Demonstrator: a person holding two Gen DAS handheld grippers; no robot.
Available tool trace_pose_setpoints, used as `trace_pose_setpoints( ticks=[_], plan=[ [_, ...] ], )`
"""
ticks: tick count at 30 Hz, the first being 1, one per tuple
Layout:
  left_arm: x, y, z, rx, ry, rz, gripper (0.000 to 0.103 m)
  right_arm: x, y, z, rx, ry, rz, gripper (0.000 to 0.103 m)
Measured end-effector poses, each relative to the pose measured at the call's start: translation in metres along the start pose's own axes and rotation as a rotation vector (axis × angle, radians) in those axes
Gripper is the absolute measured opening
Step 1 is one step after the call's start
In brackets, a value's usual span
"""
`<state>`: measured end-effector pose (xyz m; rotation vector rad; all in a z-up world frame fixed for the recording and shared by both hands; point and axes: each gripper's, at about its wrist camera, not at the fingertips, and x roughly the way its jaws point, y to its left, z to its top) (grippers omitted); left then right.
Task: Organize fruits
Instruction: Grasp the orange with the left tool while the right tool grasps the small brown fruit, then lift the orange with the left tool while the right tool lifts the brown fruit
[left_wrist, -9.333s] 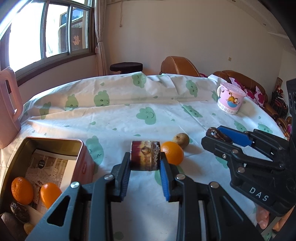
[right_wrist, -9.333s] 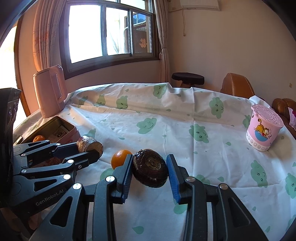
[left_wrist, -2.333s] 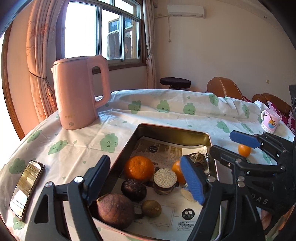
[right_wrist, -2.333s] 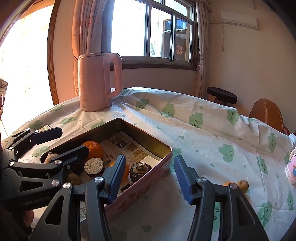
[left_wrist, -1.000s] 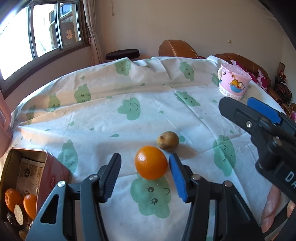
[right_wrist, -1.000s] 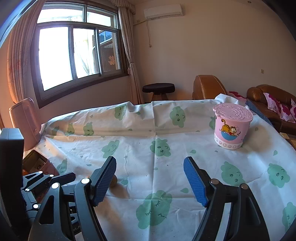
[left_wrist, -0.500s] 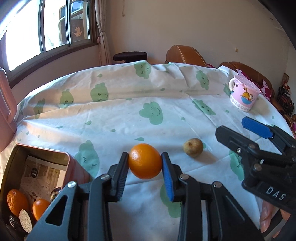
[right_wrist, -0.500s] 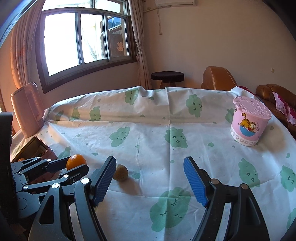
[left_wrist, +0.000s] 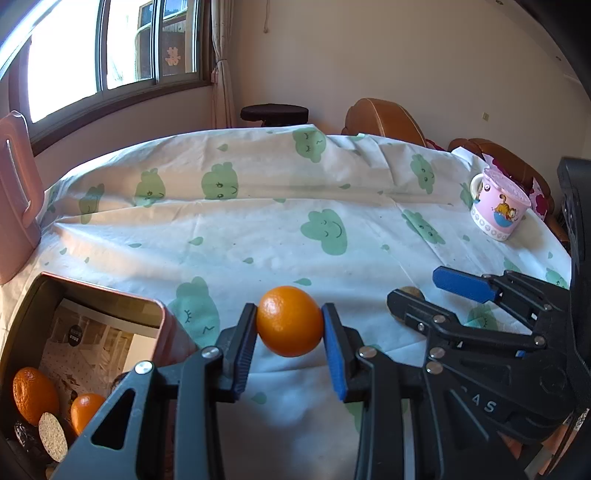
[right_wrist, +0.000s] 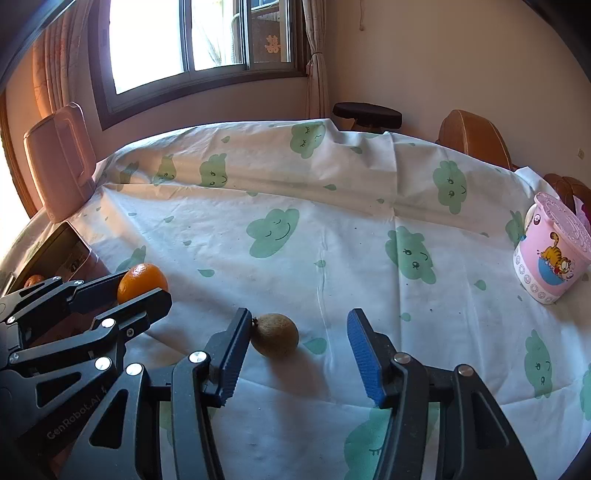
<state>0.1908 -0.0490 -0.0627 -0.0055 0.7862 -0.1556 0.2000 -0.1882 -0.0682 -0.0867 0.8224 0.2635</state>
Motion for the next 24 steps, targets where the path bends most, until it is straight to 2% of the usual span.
trace_pose_setpoints(
  ticks=[1, 3, 5, 13, 24],
  plan=[
    [-0.001, 0.0, 0.0, 0.0, -0.003, 0.001, 0.037, 0.002, 0.001, 0.0, -0.005, 0.012, 0.01, 0.048],
    [-0.002, 0.0, 0.0, 0.002, -0.012, 0.007, 0.037, 0.007, 0.003, 0.0, -0.016, 0.035, 0.023, 0.032],
    [-0.004, 0.0, 0.0, 0.002, -0.02, 0.008, 0.037, 0.009, 0.004, -0.001, -0.021, 0.048, 0.03, 0.028],
    [-0.01, 0.001, 0.0, -0.002, -0.051, 0.01, 0.037, 0.002, 0.005, -0.001, -0.017, 0.01, 0.066, 0.028],
    [-0.022, -0.006, -0.002, 0.035, -0.114, 0.037, 0.037, -0.017, 0.009, -0.002, -0.04, -0.084, 0.049, 0.028]
  ],
)
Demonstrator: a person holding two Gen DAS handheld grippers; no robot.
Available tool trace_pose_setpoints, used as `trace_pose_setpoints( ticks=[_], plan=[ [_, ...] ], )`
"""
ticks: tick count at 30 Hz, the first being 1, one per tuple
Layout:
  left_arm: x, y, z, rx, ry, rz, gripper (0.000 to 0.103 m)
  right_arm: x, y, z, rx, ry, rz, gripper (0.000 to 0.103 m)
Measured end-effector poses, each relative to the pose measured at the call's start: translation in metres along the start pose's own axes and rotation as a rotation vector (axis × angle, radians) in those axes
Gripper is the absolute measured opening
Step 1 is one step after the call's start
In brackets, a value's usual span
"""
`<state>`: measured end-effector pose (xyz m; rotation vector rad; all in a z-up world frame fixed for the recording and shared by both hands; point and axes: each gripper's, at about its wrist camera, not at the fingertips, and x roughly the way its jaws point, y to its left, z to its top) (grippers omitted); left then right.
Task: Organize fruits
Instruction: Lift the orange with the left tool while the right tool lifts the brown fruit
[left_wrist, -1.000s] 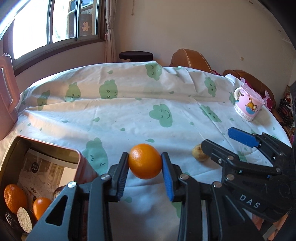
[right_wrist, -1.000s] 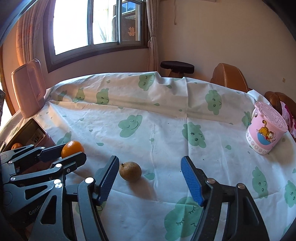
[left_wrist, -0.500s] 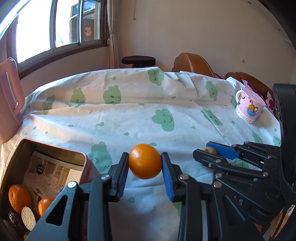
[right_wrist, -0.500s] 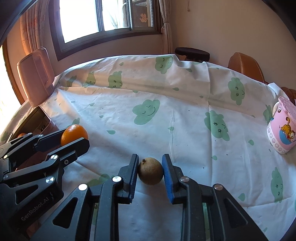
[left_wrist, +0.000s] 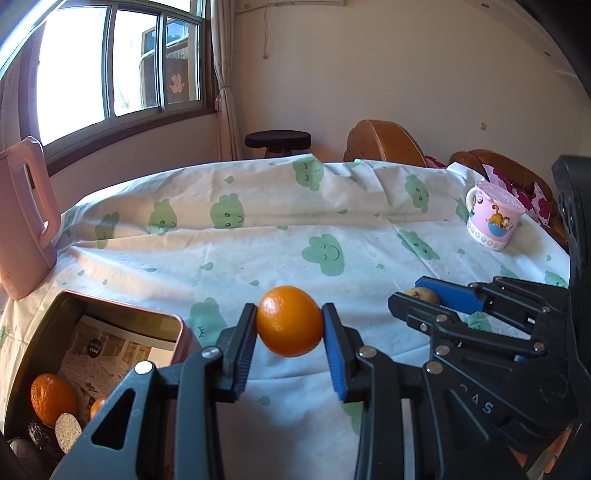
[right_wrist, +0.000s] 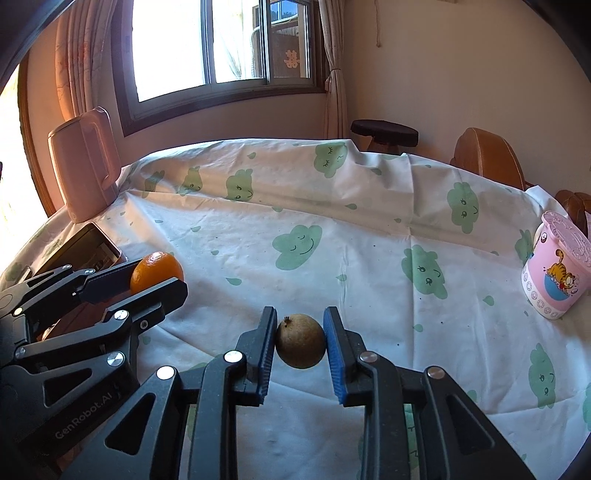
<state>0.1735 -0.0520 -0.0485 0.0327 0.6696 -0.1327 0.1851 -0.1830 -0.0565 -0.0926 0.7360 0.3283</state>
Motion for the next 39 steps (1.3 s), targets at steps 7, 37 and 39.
trace_pose_setpoints(
  ticks=[7, 37, 39],
  plan=[
    [-0.007, -0.002, -0.001, 0.01, -0.031, 0.009, 0.037, -0.009, 0.003, -0.001, -0.016, -0.047, -0.012, 0.028],
    [-0.028, -0.005, -0.005, 0.027, -0.134, 0.047, 0.037, -0.035, 0.003, -0.005, -0.014, -0.201, -0.054, 0.028],
    [-0.029, -0.005, -0.005, 0.028, -0.14, 0.049, 0.037, -0.036, 0.003, -0.006, -0.015, -0.21, -0.057, 0.028]
  ],
)
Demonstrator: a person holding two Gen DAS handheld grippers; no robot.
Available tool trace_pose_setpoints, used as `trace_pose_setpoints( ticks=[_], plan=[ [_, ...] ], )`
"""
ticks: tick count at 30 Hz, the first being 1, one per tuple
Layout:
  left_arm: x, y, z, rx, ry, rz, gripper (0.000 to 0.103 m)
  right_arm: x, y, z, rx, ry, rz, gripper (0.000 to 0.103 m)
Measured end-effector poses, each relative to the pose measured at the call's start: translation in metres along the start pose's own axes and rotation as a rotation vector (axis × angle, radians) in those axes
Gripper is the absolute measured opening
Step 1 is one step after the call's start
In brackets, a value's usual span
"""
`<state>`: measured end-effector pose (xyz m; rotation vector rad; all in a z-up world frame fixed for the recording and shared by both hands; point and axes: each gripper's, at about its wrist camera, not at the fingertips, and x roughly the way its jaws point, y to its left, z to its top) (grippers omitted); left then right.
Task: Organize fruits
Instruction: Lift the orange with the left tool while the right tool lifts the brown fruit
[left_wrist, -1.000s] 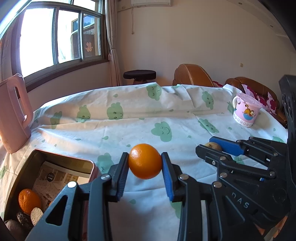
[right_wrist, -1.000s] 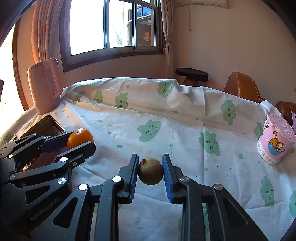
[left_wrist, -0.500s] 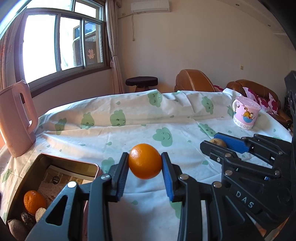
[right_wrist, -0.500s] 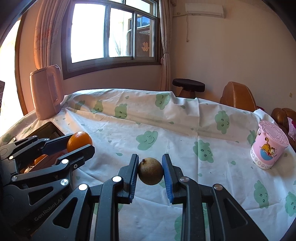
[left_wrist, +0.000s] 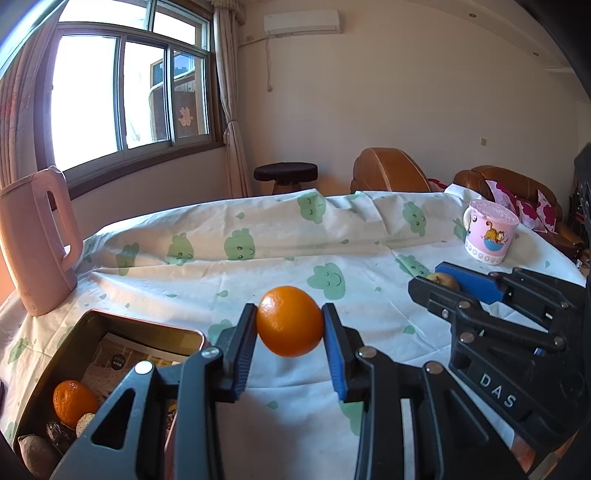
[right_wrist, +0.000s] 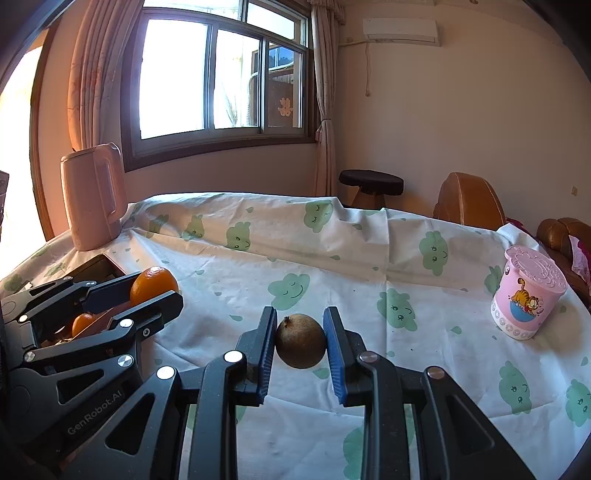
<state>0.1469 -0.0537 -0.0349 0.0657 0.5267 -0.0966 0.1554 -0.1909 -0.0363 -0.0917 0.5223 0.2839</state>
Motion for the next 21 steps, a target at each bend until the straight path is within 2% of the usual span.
trace_pose_setpoints(
  ticks=[21],
  plan=[
    [-0.017, 0.002, -0.002, -0.01, -0.073, 0.04, 0.037, -0.022, 0.002, -0.004, 0.001, -0.094, -0.028, 0.028]
  ],
)
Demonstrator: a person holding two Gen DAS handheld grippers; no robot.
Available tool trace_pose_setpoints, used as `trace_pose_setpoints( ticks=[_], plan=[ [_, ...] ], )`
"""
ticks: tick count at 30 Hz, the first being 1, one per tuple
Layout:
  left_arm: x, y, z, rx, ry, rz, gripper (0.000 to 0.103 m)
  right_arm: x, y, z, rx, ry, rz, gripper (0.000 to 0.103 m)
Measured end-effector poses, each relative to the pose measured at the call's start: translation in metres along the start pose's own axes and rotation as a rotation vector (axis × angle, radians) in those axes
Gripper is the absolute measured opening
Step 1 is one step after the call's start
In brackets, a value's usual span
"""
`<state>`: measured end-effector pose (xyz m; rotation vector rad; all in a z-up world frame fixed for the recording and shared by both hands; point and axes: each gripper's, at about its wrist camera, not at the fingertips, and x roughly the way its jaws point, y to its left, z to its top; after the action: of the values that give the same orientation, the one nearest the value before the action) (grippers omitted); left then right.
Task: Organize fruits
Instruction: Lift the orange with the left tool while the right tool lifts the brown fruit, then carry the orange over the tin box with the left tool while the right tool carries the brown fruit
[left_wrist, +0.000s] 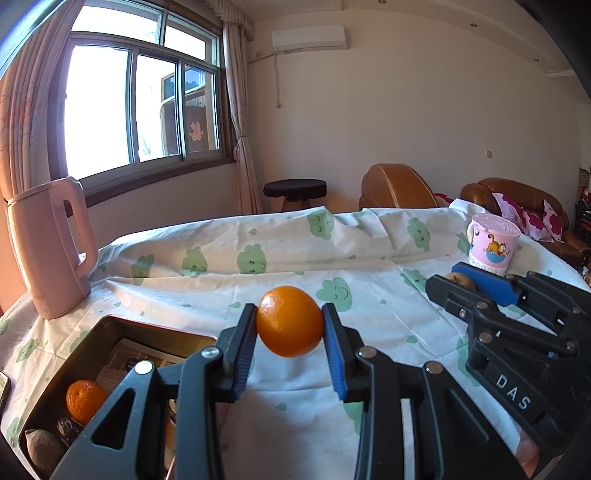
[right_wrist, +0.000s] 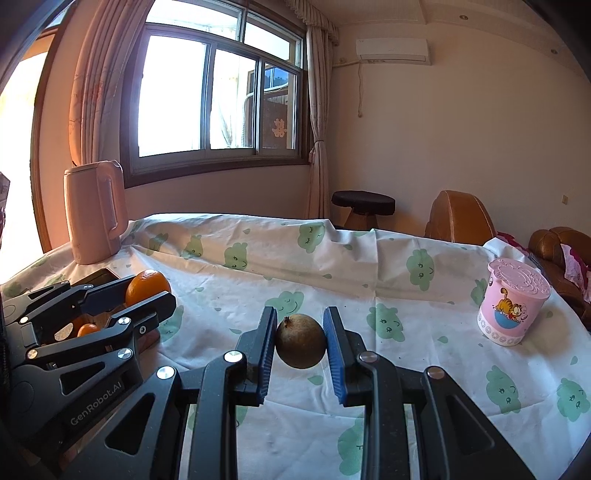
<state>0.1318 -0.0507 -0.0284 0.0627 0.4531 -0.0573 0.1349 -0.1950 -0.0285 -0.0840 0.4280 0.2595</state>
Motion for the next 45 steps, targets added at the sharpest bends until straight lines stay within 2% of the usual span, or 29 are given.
trace_pose_setpoints(
  ticks=[11, 24, 37, 45],
  plan=[
    [-0.015, 0.013, -0.009, -0.041, 0.019, -0.024, 0.037, -0.013, 0.011, -0.005, -0.007, -0.006, 0.029, 0.028],
    [-0.052, 0.036, -0.023, -0.056, 0.002, -0.036, 0.037, -0.041, 0.055, -0.003, -0.037, -0.027, 0.12, 0.028],
    [-0.084, 0.077, -0.028, -0.093, -0.022, 0.019, 0.037, -0.054, 0.105, 0.01, -0.068, -0.055, 0.216, 0.028],
    [-0.091, 0.101, -0.035, -0.1, -0.014, 0.086, 0.037, -0.054, 0.126, 0.013, -0.09, -0.053, 0.253, 0.028]
  ],
)
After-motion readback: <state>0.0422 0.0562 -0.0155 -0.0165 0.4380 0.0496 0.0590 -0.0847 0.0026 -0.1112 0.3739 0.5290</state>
